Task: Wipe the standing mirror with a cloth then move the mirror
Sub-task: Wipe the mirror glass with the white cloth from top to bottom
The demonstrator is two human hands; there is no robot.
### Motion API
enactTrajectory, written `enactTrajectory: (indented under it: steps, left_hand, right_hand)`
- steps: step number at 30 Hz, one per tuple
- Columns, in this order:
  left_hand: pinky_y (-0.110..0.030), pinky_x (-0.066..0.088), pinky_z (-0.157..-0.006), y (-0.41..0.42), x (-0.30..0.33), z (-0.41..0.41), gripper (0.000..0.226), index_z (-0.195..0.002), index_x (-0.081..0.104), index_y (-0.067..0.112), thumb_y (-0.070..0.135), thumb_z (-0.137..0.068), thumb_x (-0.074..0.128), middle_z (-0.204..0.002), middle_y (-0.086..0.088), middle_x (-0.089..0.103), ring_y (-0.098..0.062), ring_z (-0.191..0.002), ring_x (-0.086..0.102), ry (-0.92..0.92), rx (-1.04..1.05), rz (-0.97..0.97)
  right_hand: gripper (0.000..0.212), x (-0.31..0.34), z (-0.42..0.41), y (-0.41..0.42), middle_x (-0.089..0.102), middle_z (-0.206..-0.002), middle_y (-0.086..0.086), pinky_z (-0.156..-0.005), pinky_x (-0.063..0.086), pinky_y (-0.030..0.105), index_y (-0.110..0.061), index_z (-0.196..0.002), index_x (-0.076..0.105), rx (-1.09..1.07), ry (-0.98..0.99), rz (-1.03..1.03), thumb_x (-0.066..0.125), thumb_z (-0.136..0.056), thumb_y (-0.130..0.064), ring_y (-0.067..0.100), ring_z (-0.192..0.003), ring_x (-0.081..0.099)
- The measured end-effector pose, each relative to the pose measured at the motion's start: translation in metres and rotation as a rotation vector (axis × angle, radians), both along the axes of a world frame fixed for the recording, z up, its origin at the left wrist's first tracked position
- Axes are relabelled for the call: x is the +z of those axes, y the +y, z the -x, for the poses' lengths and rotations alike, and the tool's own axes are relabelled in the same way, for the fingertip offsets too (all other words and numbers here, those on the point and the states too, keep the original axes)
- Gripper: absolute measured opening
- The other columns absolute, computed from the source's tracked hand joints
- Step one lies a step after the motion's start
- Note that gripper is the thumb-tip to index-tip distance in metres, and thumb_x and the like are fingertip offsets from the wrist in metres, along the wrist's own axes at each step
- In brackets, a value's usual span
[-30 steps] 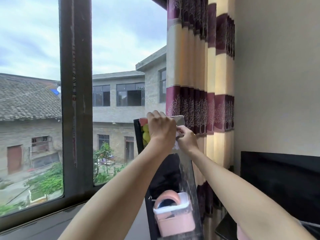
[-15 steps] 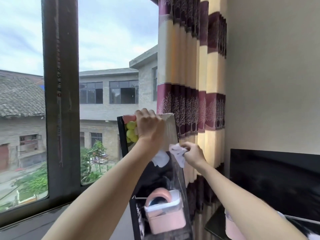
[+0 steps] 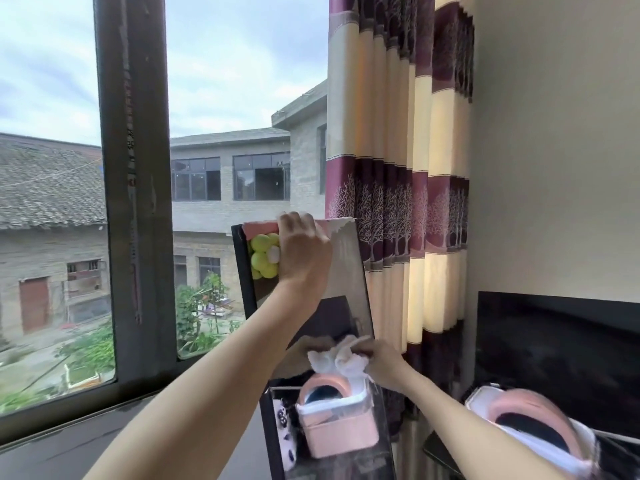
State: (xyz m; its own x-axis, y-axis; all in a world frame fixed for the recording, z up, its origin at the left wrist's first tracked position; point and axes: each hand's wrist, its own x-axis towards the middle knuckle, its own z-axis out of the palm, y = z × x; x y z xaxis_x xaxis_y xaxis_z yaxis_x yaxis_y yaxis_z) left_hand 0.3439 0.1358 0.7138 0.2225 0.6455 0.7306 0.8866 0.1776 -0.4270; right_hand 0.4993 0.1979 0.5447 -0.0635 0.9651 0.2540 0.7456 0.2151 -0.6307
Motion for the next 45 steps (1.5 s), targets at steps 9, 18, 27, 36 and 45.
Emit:
enactTrajectory:
  steps: [9,18,27,36,45]
  left_hand:
    - [-0.041,0.032,-0.101,0.006,0.003,-0.011,0.048,-0.131,0.037,-0.007,0.017,-0.090,0.048,-0.121,-0.021,0.045,-0.035,-0.113,0.043,0.021,0.018,0.013]
    - [-0.025,0.032,-0.066,0.024,0.036,-0.015,0.021,-0.105,0.061,0.011,0.006,-0.090,0.047,-0.107,-0.006,0.064,-0.022,-0.100,0.058,-0.236,-0.146,0.137]
    - [-0.029,0.041,-0.089,0.040,0.065,-0.010,0.031,-0.121,0.056,0.014,0.013,-0.091,0.046,-0.127,-0.008,0.057,-0.024,-0.116,0.055,-0.504,-0.151,0.348]
    - [-0.027,0.034,-0.070,0.047,0.049,-0.015,0.027,-0.111,0.062,0.013,0.006,-0.091,0.046,-0.113,-0.006,0.064,-0.023,-0.105,0.059,-0.350,-0.124,0.171]
    - [-0.028,0.033,-0.073,0.040,0.033,-0.023,0.026,-0.112,0.060,0.012,0.005,-0.091,0.047,-0.114,-0.007,0.063,-0.023,-0.106,0.057,-0.207,-0.135,0.124]
  right_hand:
    - [0.032,0.056,-0.023,0.001,0.067,-0.113,0.005,-0.083,0.049,0.033,-0.016,-0.112,0.063,-0.252,0.133,-0.207,0.046,-0.086,-0.009,0.025,-0.105,0.060]
    - [0.019,0.109,-0.020,0.019,0.065,-0.100,0.007,-0.066,0.040,0.030,-0.017,-0.098,0.059,-0.323,0.151,-0.377,0.043,-0.089,-0.022,0.030,-0.089,0.059]
    - [0.024,0.144,-0.012,0.047,0.059,-0.107,0.021,-0.071,0.042,0.035,-0.007,-0.108,0.059,-0.369,0.230,-0.627,0.048,-0.088,-0.006,0.036,-0.095,0.057]
    - [0.024,0.126,0.020,0.065,0.061,-0.110,0.011,-0.074,0.038,0.026,-0.009,-0.108,0.060,-0.208,0.174,-0.602,0.046,-0.089,-0.004,0.029,-0.099,0.057]
    - [0.030,0.082,-0.015,0.045,0.063,-0.112,0.005,-0.073,0.047,0.030,-0.021,-0.112,0.053,-0.294,-0.151,-0.181,0.042,-0.085,-0.013,0.024,-0.093,0.058]
